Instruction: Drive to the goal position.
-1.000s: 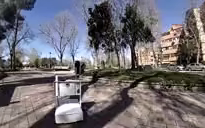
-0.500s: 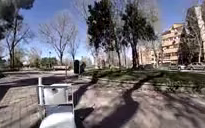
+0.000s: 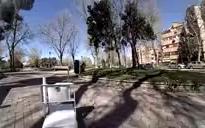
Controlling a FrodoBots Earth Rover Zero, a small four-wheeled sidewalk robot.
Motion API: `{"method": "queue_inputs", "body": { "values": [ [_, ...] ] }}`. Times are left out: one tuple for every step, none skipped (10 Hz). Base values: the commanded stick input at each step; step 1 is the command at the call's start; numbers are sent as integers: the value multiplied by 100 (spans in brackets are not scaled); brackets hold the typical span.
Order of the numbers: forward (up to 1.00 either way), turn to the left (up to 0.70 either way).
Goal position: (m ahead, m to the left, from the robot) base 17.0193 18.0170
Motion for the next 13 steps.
{"method": "queue_inputs", "body": {
  "values": [
    [-20, 0],
    [0, 0],
    [0, 0],
    [0, 0],
    [0, 0],
    [0, 0],
    [0, 0],
    [0, -27],
    [0, -70],
    [0, -70],
    [0, -70],
    [0, -70],
    [0, -70]
  ]
}}
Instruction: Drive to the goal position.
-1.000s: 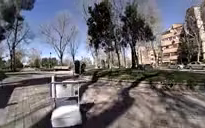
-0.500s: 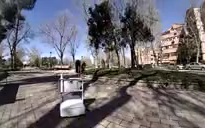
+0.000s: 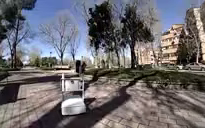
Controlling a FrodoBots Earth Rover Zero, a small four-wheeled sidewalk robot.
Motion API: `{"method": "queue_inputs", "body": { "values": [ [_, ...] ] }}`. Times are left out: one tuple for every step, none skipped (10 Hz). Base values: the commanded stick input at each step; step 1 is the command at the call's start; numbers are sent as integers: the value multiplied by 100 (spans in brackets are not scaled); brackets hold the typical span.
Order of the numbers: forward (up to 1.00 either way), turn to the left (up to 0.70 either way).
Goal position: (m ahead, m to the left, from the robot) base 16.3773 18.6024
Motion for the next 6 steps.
{"method": "queue_inputs", "body": {
  "values": [
    [0, -70],
    [0, -70],
    [0, -70],
    [0, -70],
    [0, -70],
    [0, -70]
  ]
}}
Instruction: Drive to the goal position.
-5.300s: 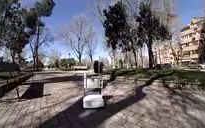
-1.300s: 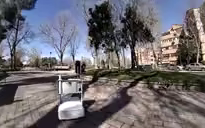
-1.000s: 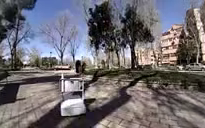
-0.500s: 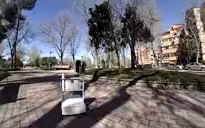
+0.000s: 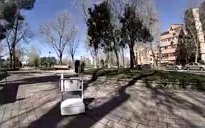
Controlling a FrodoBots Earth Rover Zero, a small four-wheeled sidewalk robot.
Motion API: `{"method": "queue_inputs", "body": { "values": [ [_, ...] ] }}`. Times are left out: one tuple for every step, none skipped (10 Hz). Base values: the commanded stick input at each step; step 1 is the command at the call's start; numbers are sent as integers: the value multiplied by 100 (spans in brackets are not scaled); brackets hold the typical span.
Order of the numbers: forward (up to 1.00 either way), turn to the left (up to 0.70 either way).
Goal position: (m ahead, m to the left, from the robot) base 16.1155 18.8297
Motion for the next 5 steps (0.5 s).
{"method": "queue_inputs", "body": {
  "values": [
    [0, -70],
    [0, -70],
    [0, -70],
    [0, -70],
    [0, -70]
  ]
}}
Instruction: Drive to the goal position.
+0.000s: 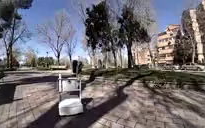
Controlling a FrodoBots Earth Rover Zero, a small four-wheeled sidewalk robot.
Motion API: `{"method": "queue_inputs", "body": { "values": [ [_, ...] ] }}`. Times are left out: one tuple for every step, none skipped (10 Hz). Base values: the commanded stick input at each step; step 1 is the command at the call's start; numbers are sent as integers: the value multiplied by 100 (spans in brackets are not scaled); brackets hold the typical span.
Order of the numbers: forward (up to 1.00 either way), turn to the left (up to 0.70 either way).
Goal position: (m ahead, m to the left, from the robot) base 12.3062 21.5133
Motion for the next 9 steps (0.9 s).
{"method": "queue_inputs", "body": {
  "values": [
    [0, -70],
    [0, -70],
    [0, -70],
    [0, -70],
    [0, -70],
    [0, -70],
    [0, -70],
    [0, -70],
    [0, -70]
  ]
}}
